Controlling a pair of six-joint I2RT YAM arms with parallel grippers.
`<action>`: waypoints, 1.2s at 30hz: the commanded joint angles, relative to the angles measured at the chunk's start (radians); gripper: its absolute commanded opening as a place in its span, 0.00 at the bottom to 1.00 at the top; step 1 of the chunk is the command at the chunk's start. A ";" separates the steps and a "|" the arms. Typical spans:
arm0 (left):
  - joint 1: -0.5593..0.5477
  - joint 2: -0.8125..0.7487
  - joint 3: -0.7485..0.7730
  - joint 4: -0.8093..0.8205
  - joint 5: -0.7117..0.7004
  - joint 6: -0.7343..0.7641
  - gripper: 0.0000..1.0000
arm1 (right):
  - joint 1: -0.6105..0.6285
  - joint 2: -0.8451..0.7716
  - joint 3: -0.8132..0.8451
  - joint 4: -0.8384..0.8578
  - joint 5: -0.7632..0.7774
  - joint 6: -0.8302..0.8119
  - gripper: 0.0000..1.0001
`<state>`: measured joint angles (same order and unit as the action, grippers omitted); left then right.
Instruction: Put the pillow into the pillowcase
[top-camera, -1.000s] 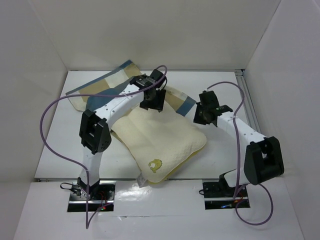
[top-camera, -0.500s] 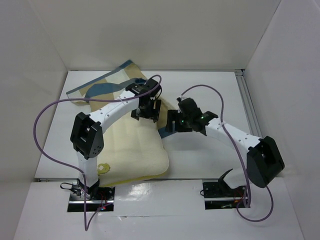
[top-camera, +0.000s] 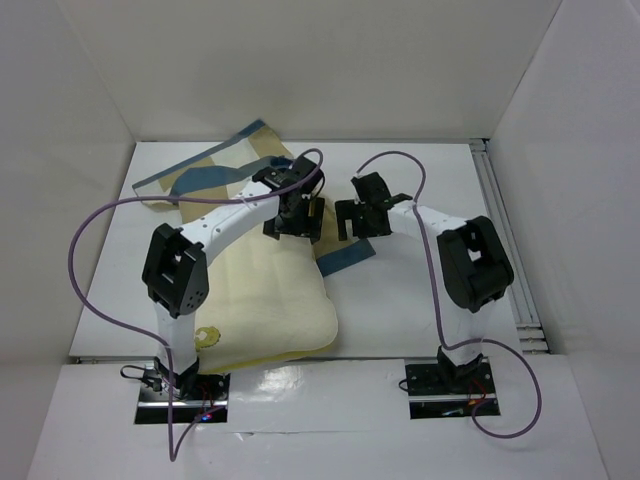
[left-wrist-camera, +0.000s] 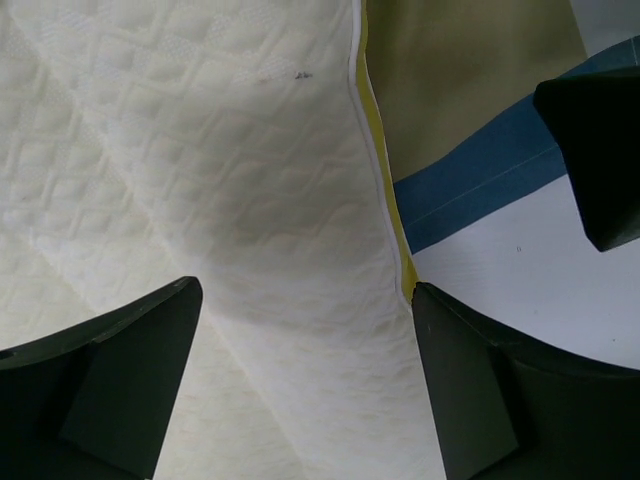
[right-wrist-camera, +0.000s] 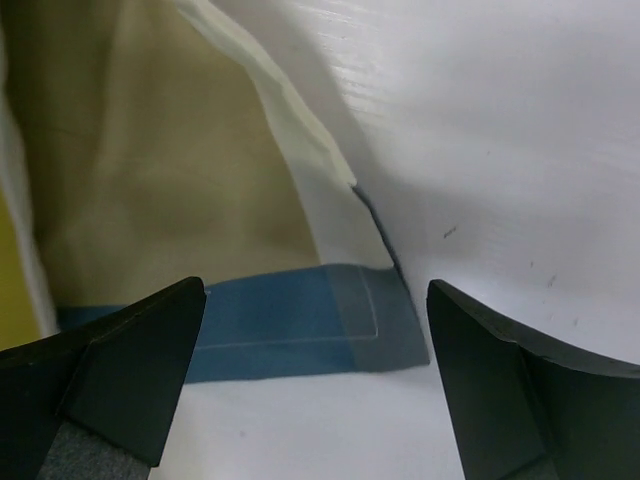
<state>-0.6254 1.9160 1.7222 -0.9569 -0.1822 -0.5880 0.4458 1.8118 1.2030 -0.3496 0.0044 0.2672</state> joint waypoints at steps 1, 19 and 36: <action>-0.005 0.057 -0.007 0.021 0.024 -0.012 1.00 | -0.021 0.047 0.082 0.086 -0.011 -0.077 1.00; 0.027 0.008 0.014 0.067 0.044 -0.042 0.00 | -0.084 0.127 0.067 0.228 -0.315 -0.128 0.00; 0.095 -0.187 0.171 0.064 0.015 -0.237 0.00 | 0.111 -0.500 -0.149 0.161 -0.517 0.050 0.00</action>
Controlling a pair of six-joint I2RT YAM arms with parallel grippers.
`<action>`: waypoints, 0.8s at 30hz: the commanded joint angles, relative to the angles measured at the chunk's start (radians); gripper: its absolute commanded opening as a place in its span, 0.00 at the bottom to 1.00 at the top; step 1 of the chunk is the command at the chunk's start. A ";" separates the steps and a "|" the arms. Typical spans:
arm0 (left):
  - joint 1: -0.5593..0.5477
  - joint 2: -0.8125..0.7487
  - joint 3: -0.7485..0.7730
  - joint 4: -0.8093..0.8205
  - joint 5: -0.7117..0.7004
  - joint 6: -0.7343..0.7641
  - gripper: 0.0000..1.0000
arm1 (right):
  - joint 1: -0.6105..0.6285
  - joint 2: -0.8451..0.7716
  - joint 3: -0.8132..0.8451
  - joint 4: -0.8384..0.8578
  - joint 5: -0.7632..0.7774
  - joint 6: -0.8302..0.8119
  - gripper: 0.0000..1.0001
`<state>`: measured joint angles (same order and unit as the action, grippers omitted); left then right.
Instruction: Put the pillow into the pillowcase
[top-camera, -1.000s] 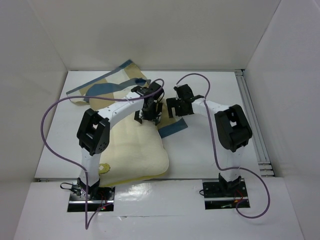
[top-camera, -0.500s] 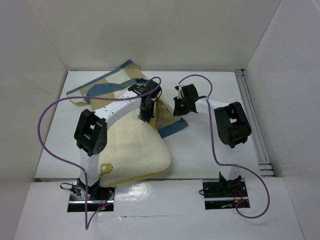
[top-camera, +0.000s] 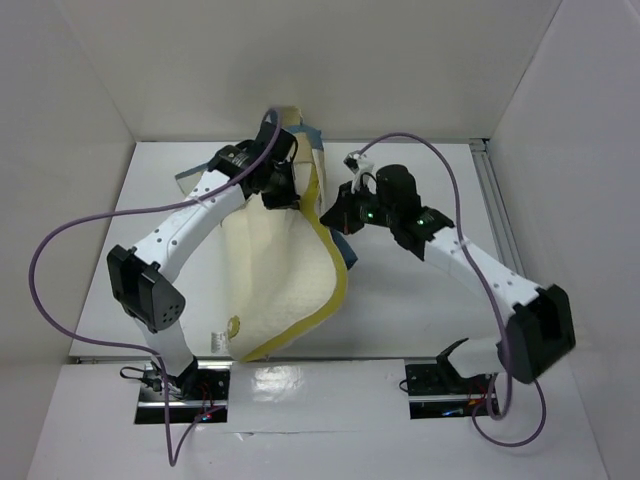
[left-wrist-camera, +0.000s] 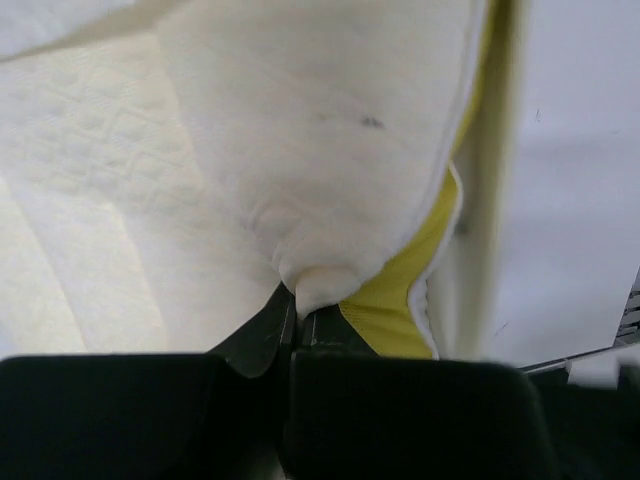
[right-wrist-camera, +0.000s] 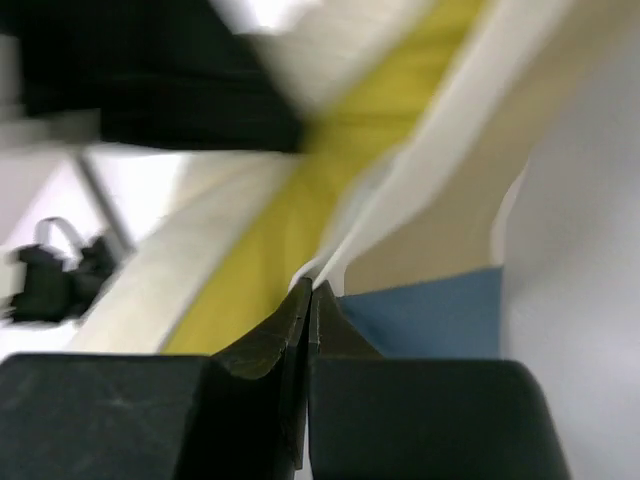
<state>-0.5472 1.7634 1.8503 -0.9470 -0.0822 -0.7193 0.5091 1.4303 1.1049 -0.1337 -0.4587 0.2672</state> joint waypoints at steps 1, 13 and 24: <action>0.027 -0.024 0.043 0.054 -0.097 -0.126 0.00 | 0.048 -0.145 -0.092 -0.069 -0.066 0.059 0.00; -0.008 -0.064 -0.007 0.083 -0.126 -0.114 0.00 | 0.039 -0.194 -0.221 -0.185 0.020 0.041 0.00; -0.045 -0.050 -0.068 0.047 -0.134 -0.114 0.00 | 0.051 -0.247 -0.220 -0.225 0.044 0.092 0.00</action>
<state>-0.5888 1.7611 1.7710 -0.9607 -0.1616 -0.8295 0.5472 1.2499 0.8635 -0.3016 -0.4267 0.3500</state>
